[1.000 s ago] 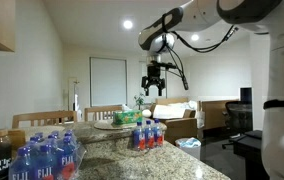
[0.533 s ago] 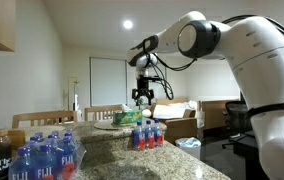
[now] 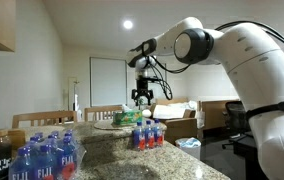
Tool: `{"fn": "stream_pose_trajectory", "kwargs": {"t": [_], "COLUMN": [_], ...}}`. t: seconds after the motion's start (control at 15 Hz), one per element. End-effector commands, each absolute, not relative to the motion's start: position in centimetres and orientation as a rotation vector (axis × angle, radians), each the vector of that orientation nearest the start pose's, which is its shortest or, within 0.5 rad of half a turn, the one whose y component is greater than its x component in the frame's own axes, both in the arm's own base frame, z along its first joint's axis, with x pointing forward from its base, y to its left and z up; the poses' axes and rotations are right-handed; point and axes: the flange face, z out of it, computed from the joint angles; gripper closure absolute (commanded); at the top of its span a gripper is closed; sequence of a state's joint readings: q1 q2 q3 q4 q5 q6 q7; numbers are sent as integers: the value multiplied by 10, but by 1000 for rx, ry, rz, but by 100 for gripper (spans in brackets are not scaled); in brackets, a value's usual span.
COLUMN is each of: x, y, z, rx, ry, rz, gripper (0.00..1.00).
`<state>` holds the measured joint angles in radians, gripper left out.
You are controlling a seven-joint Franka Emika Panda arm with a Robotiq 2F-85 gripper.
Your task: Move the water bottles to the left
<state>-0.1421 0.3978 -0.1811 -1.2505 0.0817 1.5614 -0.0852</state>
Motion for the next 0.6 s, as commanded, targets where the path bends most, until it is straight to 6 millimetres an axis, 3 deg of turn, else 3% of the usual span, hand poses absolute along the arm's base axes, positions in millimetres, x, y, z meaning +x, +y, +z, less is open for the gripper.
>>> {"fn": "stream_pose_trajectory", "kwargs": {"t": [0.0,0.33,0.53], "x": [660,689,698], "y": [-170,-157,-167], "z": [511,481,466], "rx": [-3075,-3058,-3053], "ry": [334,336,371], "rz": [228,298,351], "gripper": [0,0,0]}}
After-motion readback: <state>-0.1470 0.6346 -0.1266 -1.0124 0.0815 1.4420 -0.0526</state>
